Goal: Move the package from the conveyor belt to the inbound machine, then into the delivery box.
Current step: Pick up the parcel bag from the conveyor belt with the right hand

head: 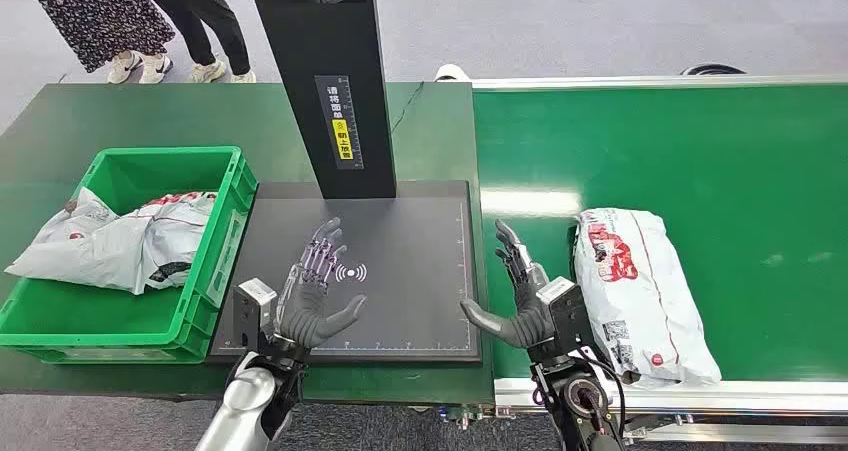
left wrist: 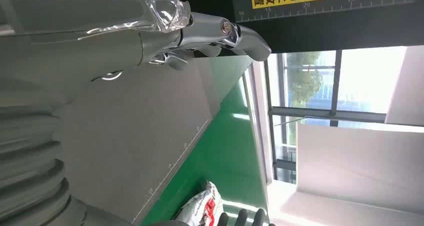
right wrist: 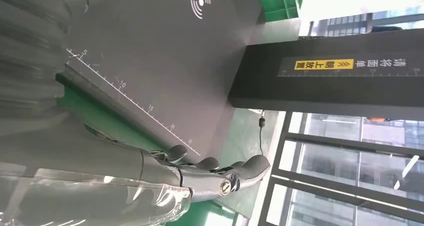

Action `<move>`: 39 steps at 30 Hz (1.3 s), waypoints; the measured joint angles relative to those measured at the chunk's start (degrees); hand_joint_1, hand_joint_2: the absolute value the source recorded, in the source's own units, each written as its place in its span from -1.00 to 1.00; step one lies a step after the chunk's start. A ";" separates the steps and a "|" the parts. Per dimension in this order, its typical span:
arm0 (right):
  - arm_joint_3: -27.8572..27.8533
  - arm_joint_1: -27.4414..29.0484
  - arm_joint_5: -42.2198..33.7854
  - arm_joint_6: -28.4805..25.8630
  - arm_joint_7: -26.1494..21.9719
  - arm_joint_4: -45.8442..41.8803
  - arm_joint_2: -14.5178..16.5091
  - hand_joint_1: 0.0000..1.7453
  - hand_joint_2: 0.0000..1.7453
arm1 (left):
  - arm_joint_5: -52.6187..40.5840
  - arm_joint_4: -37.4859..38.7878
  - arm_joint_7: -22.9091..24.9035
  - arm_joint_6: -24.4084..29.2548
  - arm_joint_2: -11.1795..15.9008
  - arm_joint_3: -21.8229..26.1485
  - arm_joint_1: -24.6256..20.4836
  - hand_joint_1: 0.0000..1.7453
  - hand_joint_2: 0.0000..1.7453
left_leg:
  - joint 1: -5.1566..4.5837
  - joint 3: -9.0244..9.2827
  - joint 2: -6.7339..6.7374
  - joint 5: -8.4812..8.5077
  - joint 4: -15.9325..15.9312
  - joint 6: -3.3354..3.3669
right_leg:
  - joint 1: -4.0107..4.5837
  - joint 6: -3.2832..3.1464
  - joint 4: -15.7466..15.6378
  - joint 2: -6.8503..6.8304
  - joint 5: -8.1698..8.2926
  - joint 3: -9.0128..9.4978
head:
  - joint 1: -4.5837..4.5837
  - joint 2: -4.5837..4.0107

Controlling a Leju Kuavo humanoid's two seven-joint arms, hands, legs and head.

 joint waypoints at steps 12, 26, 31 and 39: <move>-2.69 -3.95 37.40 -18.16 16.36 -1.04 -5.55 -1.00 1.00 | -0.73 -2.81 1.01 0.46 0.40 0.88 1.69 -1.00 1.00 | -0.03 0.00 -0.01 0.00 0.01 0.01 | -0.04 0.01 0.00 -0.01 0.02 0.02 | 0.01 0.00; -3.02 -7.66 41.62 -13.59 23.73 4.71 -9.23 -1.00 1.00 | -0.28 -3.81 1.19 0.52 1.09 1.50 2.06 -1.00 1.00 | -0.03 -0.02 -0.05 0.00 0.01 0.01 | -0.04 0.01 0.00 -0.04 0.02 0.02 | 0.01 0.01; -3.01 -7.78 41.67 -13.58 23.77 5.44 -9.47 -1.00 1.00 | -0.27 -3.81 1.19 0.52 1.14 1.51 2.07 -1.00 1.00 | -0.03 -0.01 -0.05 0.01 0.01 0.01 | -0.03 0.01 0.00 -0.04 0.03 0.03 | 0.00 0.00; -2.99 -7.88 43.17 -11.02 27.73 6.38 -9.73 -1.00 1.00 | -0.27 -3.80 1.52 0.52 1.15 1.50 2.05 -1.00 1.00 | -0.03 -0.01 -0.05 0.01 0.01 0.01 | -0.03 0.02 0.00 -0.04 0.02 0.02 | 0.00 0.00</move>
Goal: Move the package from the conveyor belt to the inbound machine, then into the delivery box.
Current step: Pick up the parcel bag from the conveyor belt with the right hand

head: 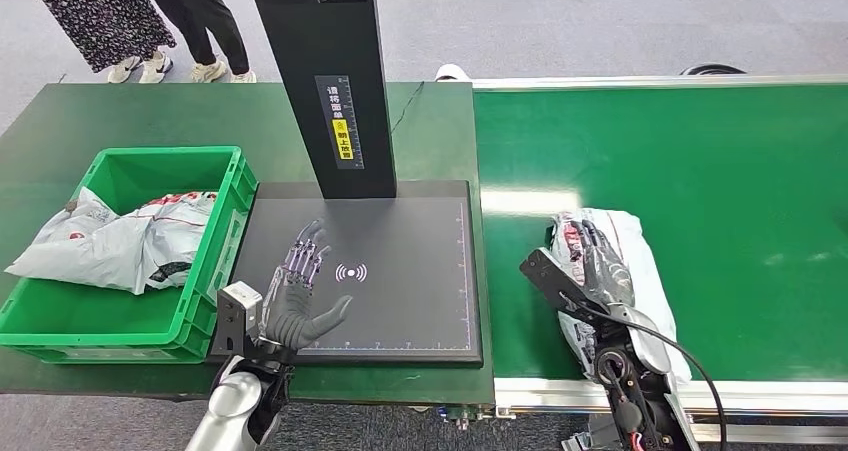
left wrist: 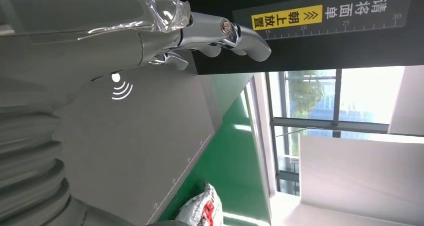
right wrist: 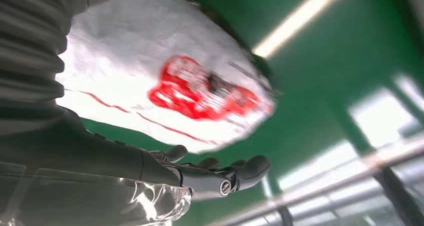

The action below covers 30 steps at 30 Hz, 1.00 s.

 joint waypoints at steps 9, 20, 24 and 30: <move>0.04 1.50 4.27 7.00 8.74 3.98 -0.84 -1.00 1.00 | -0.04 0.10 1.53 1.13 -0.16 -0.07 -0.14 -1.00 1.00 | 0.00 0.00 -0.01 -0.01 0.00 0.00 | 0.00 0.01 0.00 -0.01 0.00 -0.01 | 0.01 0.00; 0.19 4.29 5.46 8.58 10.55 5.72 -0.59 -1.00 1.00 | -0.26 0.14 1.53 2.16 -0.22 -0.08 0.23 -1.00 1.00 | 0.00 0.01 0.00 -0.01 0.00 0.00 | 0.00 0.01 -0.01 -0.02 -0.02 0.03 | 0.01 0.00; 0.23 4.07 5.19 8.76 10.18 6.83 -0.01 0.51 1.00 | -0.26 0.14 1.57 2.33 -0.22 -0.05 0.25 -1.00 1.00 | 0.00 0.10 0.00 -0.01 0.00 0.00 | 0.00 0.01 -0.01 -0.01 -0.02 0.11 | 0.01 0.01; 0.41 3.20 3.91 9.08 8.33 8.28 0.68 1.00 1.00 | -0.28 0.14 1.73 2.81 -0.23 -0.04 0.25 -1.00 1.00 | 0.00 0.30 0.06 -0.03 0.00 0.01 | 0.01 0.01 -0.01 0.01 -0.02 0.27 | 0.01 0.00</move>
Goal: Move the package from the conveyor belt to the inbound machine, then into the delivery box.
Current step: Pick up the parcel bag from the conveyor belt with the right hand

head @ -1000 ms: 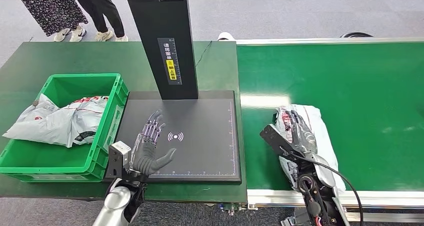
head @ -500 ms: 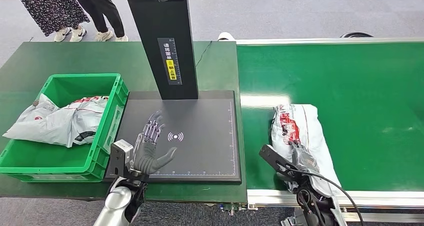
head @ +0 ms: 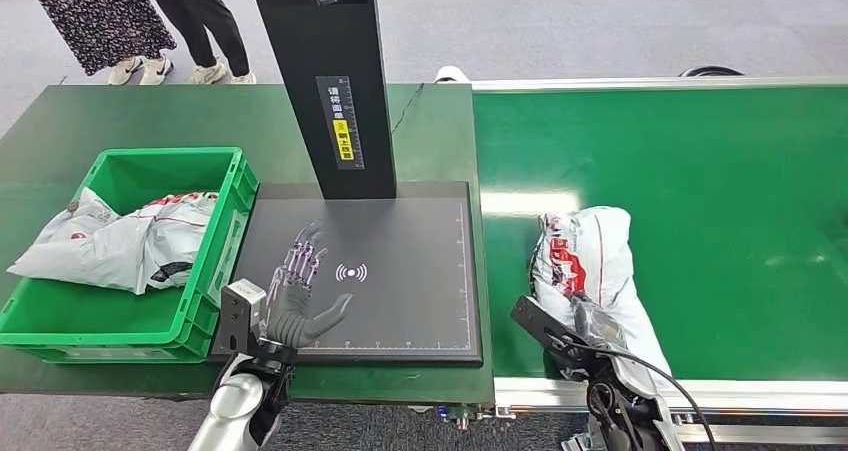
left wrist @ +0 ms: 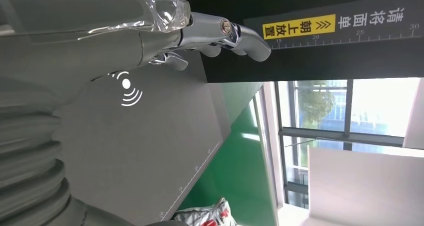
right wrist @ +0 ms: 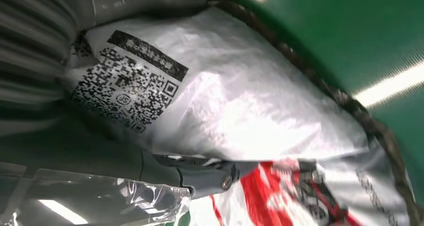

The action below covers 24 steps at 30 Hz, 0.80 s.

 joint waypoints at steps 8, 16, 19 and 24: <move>0.87 -1.57 -0.53 -0.15 -0.86 0.69 0.12 1.00 1.00 | 0.04 -0.60 0.57 0.18 0.01 0.08 0.58 -1.00 1.00 | 0.01 0.17 0.01 -0.03 0.00 0.02 | 0.01 0.00 0.00 0.01 0.00 0.17 | 0.00 0.00; 1.81 -1.67 -2.25 -0.63 -2.67 0.69 0.11 1.00 1.00 | 0.48 -1.13 0.67 0.18 0.02 0.21 1.38 -1.00 1.00 | 0.01 0.16 0.00 -0.03 0.00 0.02 | 0.01 0.00 0.00 0.01 -0.01 0.17 | 0.00 0.00; 1.81 -1.29 -5.19 -2.00 -5.52 0.49 0.14 1.00 1.00 | 0.63 -1.56 0.56 0.20 0.13 0.33 1.89 -1.00 1.00 | 0.01 0.12 0.02 -0.04 0.00 0.03 | 0.01 0.00 0.00 0.01 -0.01 0.16 | 0.01 0.00; 1.60 -0.38 -14.80 -5.56 -12.05 -2.77 0.65 1.00 1.00 | 1.13 -3.46 -0.30 0.37 0.39 1.26 3.45 -1.00 1.00 | 0.01 0.03 -0.02 -0.03 0.00 0.03 | 0.01 0.00 0.00 -0.01 -0.01 0.05 | -0.01 0.00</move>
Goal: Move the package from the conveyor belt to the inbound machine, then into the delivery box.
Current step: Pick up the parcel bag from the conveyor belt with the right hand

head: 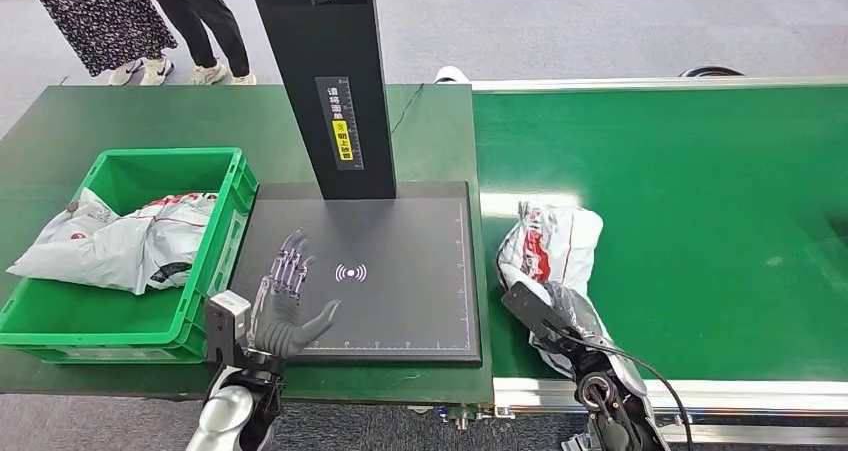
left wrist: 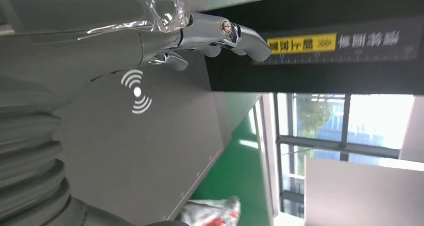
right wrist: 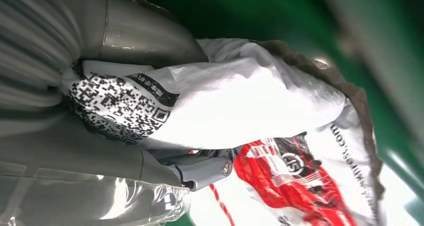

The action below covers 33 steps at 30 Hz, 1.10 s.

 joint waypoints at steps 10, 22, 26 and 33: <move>-1.12 0.50 -4.45 -6.27 -3.82 -4.46 0.49 1.00 1.00 | -1.03 -2.02 -1.53 1.87 0.14 0.73 1.24 -1.00 1.00 | -0.03 -0.11 -0.03 0.00 0.01 0.01 | -0.04 0.01 0.00 -0.01 0.00 -0.09 | 0.02 0.01; -2.52 0.74 -2.93 -17.63 -16.91 -18.61 0.46 1.00 1.00 | -1.43 -6.53 -8.09 7.88 0.09 1.28 0.56 -1.00 1.00 | -0.03 -0.14 -0.01 0.00 0.01 0.01 | -0.03 0.01 0.00 -0.01 0.00 -0.14 | 0.02 0.00; 1.28 -0.75 3.34 -16.97 -17.38 -19.50 -0.46 1.00 1.00 | -0.70 -6.64 -8.31 8.06 0.12 1.00 -0.79 -1.00 1.00 | -0.03 -0.14 -0.01 0.02 0.01 0.02 | -0.03 0.01 0.00 -0.01 0.01 -0.13 | 0.01 0.00; 6.80 -3.58 5.12 -16.79 -17.66 -18.93 -1.83 1.00 1.00 | 0.08 -6.38 -8.63 8.05 0.25 0.36 -2.24 -1.00 1.00 | -0.03 -0.16 -0.03 0.03 0.02 0.03 | -0.03 0.02 0.00 -0.01 0.01 -0.15 | 0.01 0.00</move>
